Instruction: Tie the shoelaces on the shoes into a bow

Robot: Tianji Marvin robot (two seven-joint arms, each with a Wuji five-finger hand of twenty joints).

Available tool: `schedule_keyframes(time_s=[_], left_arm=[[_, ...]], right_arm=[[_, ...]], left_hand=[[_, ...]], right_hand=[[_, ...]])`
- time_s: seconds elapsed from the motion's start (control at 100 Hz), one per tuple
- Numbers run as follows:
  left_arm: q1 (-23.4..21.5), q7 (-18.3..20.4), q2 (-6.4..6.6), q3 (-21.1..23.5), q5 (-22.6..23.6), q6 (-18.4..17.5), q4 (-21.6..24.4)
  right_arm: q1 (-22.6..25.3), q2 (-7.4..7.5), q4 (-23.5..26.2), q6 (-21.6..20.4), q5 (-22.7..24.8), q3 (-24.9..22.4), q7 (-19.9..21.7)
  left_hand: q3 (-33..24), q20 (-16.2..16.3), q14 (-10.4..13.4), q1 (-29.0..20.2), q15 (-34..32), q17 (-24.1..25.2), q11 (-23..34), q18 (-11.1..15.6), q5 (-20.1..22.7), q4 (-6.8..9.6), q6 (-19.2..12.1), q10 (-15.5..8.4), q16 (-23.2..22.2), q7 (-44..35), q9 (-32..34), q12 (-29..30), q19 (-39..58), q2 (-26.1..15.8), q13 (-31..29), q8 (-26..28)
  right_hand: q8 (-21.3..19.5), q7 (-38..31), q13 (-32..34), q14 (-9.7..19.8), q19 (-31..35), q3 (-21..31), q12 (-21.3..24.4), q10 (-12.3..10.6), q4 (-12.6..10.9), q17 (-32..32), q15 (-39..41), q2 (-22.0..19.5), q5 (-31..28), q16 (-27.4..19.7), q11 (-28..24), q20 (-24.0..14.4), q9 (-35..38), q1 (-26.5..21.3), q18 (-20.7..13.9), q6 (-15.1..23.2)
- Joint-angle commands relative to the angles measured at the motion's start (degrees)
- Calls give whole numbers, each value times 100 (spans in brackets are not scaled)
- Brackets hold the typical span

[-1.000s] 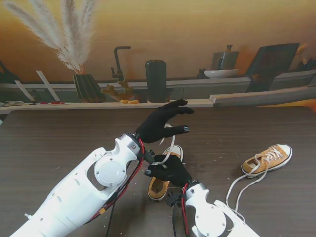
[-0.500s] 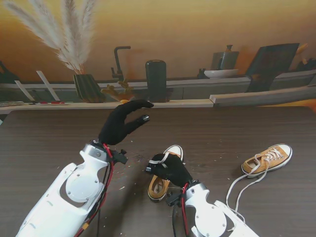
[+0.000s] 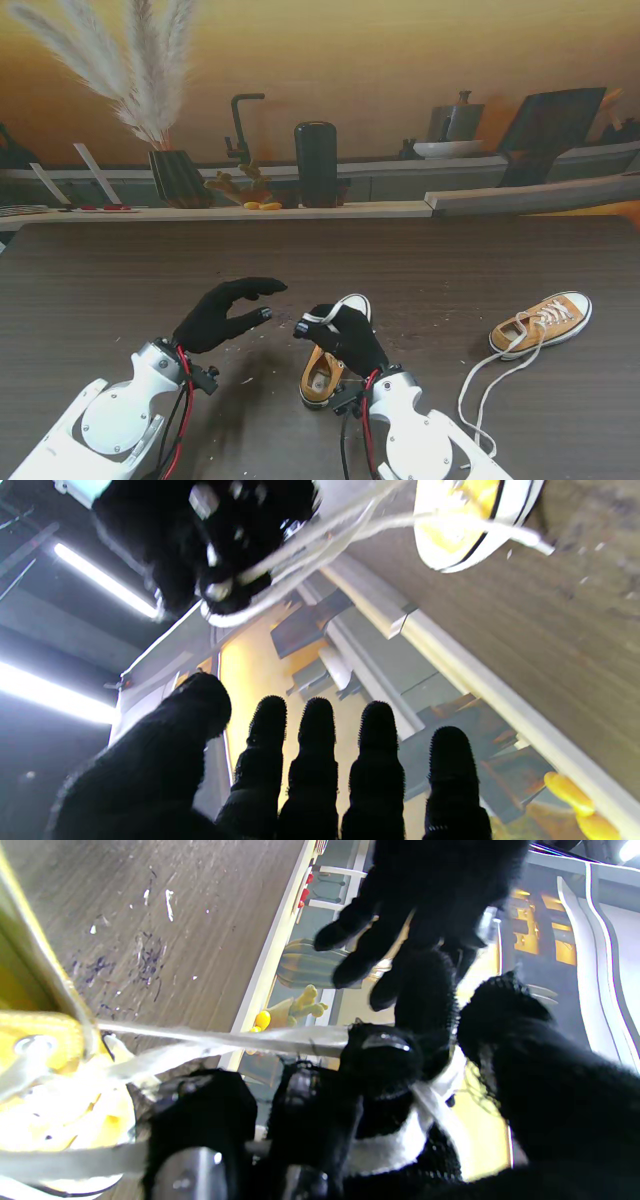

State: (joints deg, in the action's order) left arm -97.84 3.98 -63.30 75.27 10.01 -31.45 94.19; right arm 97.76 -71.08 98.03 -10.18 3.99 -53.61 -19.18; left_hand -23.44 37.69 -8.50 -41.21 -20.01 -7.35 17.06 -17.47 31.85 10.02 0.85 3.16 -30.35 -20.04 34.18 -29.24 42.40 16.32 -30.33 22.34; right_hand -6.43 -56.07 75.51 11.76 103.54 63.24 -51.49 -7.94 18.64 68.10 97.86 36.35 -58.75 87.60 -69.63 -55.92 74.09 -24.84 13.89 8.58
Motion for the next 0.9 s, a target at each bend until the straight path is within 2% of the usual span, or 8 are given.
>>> schedule_keyframes(time_s=[0.0,0.15,0.3,0.51,0.61,0.76,0.83,0.89], left_arm=[[64,88,15,-140,111,3,-121],[289,180,32,-500,31,-94,-373],[534,-95,-33,-896,250,-130,-666],[823,-317,-103,-1292,340,-223,-956],[894,-419,-150,-1388,275,-225,-1031],[901,-480,-192,-1410,111,-172,-1060],[899,-466,-188,-1414,107,-181,-1061],[903,-440,-183,-1427,79,-187,-1066]], right_arm=[[28,-13,112,34,-30,5,84],[58,-14,164,49,-15,3,62],[80,5,192,30,-16,-7,110],[90,27,214,27,-10,1,183],[107,27,234,27,-13,2,178],[129,28,251,26,-6,-19,163],[128,23,244,26,-6,-14,153],[123,19,236,29,-10,-5,142]], left_hand=[[168,-35,110,-3,94,101,-96,76,-273,67,-348,-175,-117,153,-192,15,-104,-99,182,-120],[127,-28,158,-122,113,132,-130,134,-367,66,-312,-221,-129,241,-328,19,-160,95,226,-170],[-22,61,210,-267,8,87,-38,205,-587,-28,-313,-206,-218,408,-372,-50,-100,240,190,-294],[-189,115,251,-512,-77,74,31,253,-563,-156,-727,-252,-270,279,-340,-93,-62,284,171,-269],[-56,182,247,-810,-200,49,125,259,-383,-487,-876,-255,-330,1,-237,-154,52,63,109,-187],[255,201,234,-1178,-333,24,306,252,68,-788,-1005,-278,-369,-678,-63,-294,223,138,43,342],[424,193,232,-1392,-362,8,356,248,273,-914,-1083,-278,-367,-899,51,-311,264,169,14,487],[958,139,222,-1684,-394,10,405,243,385,-867,-1122,-339,-348,-1162,146,-327,315,0,-11,466]], right_hand=[[-13,115,-44,812,1644,110,59,977,-149,98,277,-79,68,236,-78,61,418,250,91,-195],[-44,174,-48,786,1644,131,78,1014,-149,94,274,-99,85,236,-64,69,412,275,121,-228],[-69,207,-49,739,1644,156,96,1026,-149,88,272,-105,72,236,-58,71,439,298,164,-233],[-87,211,-49,707,1644,169,109,1040,-143,88,271,-108,57,236,-50,72,452,311,179,-220],[-129,159,-49,693,1644,171,113,1056,-138,83,271,-104,19,236,-52,72,466,308,205,-195],[-127,185,-49,685,1644,176,117,1057,-137,81,272,-101,41,236,-47,71,463,313,234,-185],[-125,187,-49,685,1644,182,118,1046,-138,81,272,-100,41,236,-47,71,467,305,237,-190],[-123,189,-49,685,1644,181,118,1050,-136,81,272,-103,40,236,-46,71,465,312,238,-189]])
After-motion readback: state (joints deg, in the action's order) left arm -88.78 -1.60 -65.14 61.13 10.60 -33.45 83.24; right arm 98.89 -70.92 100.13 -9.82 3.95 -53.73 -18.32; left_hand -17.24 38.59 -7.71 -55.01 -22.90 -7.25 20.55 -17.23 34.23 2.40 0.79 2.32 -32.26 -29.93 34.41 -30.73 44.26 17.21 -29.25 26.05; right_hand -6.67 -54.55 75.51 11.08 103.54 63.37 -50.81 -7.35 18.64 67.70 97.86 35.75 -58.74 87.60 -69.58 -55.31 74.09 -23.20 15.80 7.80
